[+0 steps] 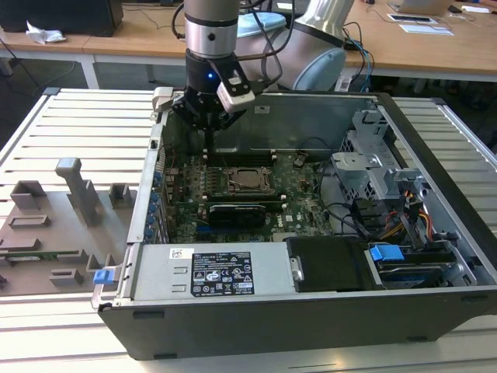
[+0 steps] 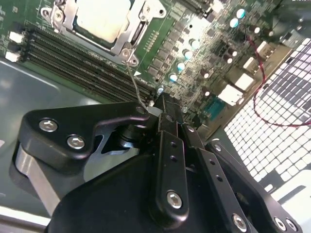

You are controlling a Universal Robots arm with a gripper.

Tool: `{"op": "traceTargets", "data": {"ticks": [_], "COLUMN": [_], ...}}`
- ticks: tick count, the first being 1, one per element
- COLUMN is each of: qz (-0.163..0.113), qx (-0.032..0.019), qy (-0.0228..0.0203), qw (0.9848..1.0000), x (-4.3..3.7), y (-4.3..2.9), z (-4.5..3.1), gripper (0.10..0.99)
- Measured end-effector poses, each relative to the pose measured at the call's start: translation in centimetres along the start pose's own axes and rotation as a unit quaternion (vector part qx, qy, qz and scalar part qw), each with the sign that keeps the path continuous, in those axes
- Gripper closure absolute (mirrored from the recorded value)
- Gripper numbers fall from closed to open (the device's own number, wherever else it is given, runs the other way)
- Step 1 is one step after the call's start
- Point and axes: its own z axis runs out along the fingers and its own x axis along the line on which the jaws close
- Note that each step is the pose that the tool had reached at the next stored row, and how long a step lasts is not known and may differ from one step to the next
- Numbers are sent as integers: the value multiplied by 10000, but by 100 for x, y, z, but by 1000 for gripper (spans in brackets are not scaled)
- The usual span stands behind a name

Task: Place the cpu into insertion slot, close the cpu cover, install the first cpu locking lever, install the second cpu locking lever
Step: 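Install the first cpu locking lever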

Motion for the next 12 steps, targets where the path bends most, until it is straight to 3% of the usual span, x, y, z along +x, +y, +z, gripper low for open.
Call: {"op": "traceTargets", "data": {"ticks": [6,12], "qz": [0,0], "qx": [0,0], "qy": [0,0], "qw": [10000,10000], "x": [-6,-114], "y": [32,60], "z": [50,52], "gripper": [980,980]}}
